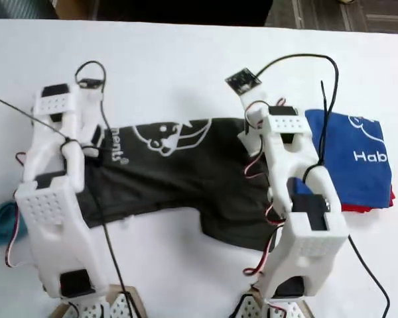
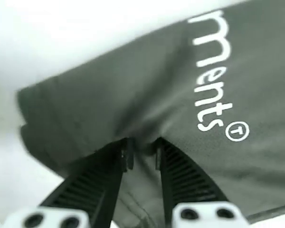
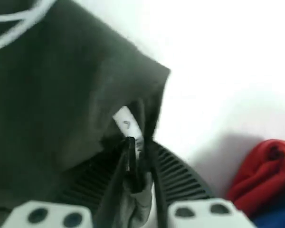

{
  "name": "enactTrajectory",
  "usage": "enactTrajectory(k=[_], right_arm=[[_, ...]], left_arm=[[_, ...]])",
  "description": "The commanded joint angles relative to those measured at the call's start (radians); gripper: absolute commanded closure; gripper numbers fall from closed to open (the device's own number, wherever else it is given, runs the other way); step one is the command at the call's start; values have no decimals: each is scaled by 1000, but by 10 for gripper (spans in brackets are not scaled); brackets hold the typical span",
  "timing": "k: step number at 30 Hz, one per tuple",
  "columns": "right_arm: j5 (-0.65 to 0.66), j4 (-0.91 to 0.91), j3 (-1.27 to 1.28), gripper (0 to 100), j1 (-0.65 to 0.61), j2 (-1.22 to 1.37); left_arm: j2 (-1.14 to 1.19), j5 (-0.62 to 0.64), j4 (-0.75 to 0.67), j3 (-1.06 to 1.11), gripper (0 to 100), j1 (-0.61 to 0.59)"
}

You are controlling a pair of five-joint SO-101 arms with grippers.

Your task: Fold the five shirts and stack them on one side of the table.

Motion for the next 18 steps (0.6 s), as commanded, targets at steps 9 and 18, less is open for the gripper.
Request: enactTrajectory(k=[9, 18], right_arm=[[3, -16, -176, 969, 85, 131], [3, 108, -400, 968, 88, 182]], left_arm=[[-2, -84, -21, -56, 898, -110], [-8, -80, -17, -56, 898, 9]])
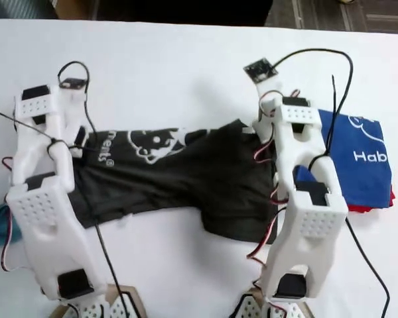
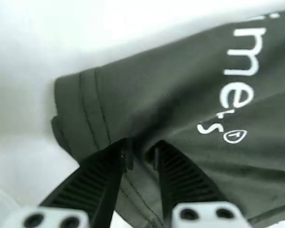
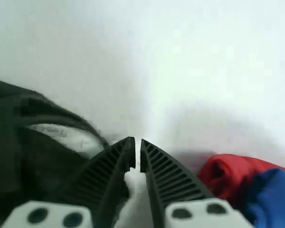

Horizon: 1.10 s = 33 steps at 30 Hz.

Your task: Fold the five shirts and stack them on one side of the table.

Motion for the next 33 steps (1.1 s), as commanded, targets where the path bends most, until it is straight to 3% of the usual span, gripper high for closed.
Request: enactTrajectory(k=[1, 10, 17, 23, 33], right_arm=[[3, 88, -120, 968, 13, -13], [48, 397, -167, 968, -96, -108], [104, 351, -69, 962, -113, -122], [109, 337, -68, 860, -113, -120], [170, 245, -74, 858, -85, -12]], left_arm=[[-14, -5, -12, -36, 898, 63], [-5, 66, 107, -242, 898, 140], [-5, 63, 118, -237, 898, 137], [-3, 61, 144, -237, 898, 137], [-3, 63, 138, -239, 898, 137]])
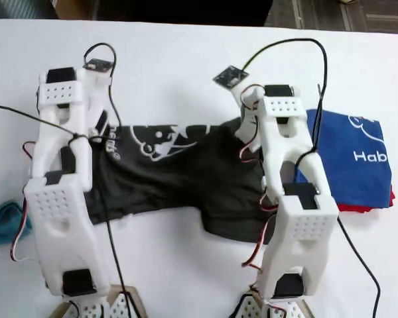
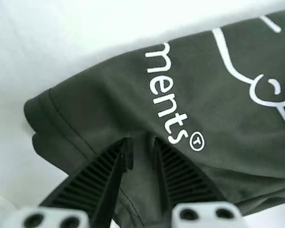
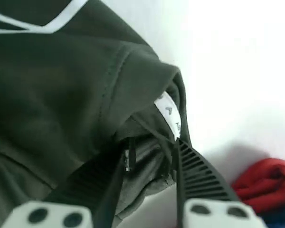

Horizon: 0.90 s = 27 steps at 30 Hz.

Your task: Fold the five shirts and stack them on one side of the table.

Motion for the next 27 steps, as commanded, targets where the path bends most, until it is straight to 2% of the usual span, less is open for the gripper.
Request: enactTrajectory(k=[1, 5, 10, 17, 23, 27], right_arm=[[8, -90, -12, 858, 30, 16], [8, -165, -37, 860, 54, 47], [6, -162, -183, 927, 116, 93], [2, -159, -288, 932, 179, 147], [-2, -73, -301, 931, 176, 102], [2, 102, -296, 894, 104, 38]], left_arm=[[-9, 5, 8, -35, 898, 3], [-9, 5, 9, -33, 898, 3], [-9, 6, 6, -33, 898, 3], [-9, 8, 3, -33, 898, 3], [-9, 8, 3, -33, 898, 5], [-9, 8, 3, -35, 898, 5]])
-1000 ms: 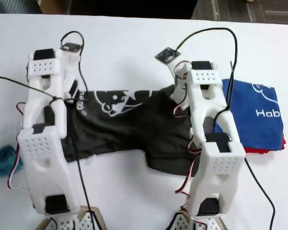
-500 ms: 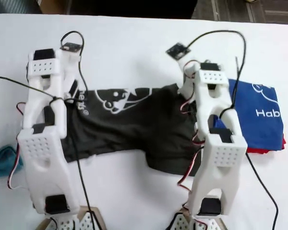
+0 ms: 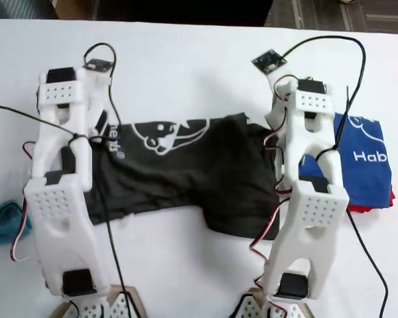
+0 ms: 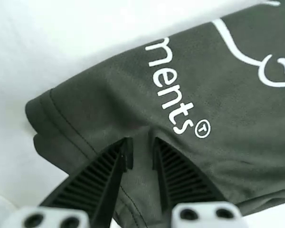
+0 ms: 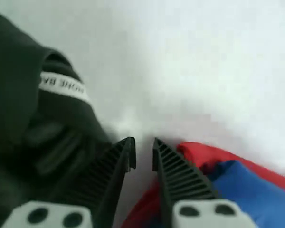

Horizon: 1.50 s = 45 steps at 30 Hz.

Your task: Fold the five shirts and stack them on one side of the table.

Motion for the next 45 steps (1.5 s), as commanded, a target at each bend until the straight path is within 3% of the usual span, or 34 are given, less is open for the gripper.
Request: enactTrajectory(k=[1, 4, 9, 19, 23, 27, 34, 41, 45], right_arm=[[6, 150, -46, 886, -77, -119], [8, 209, -46, 882, -134, -142], [9, 151, -40, 882, -183, -119], [8, -67, -44, 882, -174, 102], [5, -73, -115, 886, -134, 122], [6, -33, -232, 978, -68, 125], [6, 47, -345, 964, -1, 128], [9, 380, -336, 927, -70, 74], [9, 426, -321, 932, -113, -45]], left_arm=[[-9, 8, 3, -36, 898, 5], [-9, 8, 3, -38, 898, 5], [-9, 8, 3, -38, 898, 3], [-9, 6, 5, -35, 898, 3], [-9, 5, 5, -35, 898, 3], [-9, 5, 5, -35, 898, 3], [-9, 8, 3, -35, 898, 3], [-21, 11, 12, -42, 898, 11], [-11, 11, 6, -38, 898, 3]])
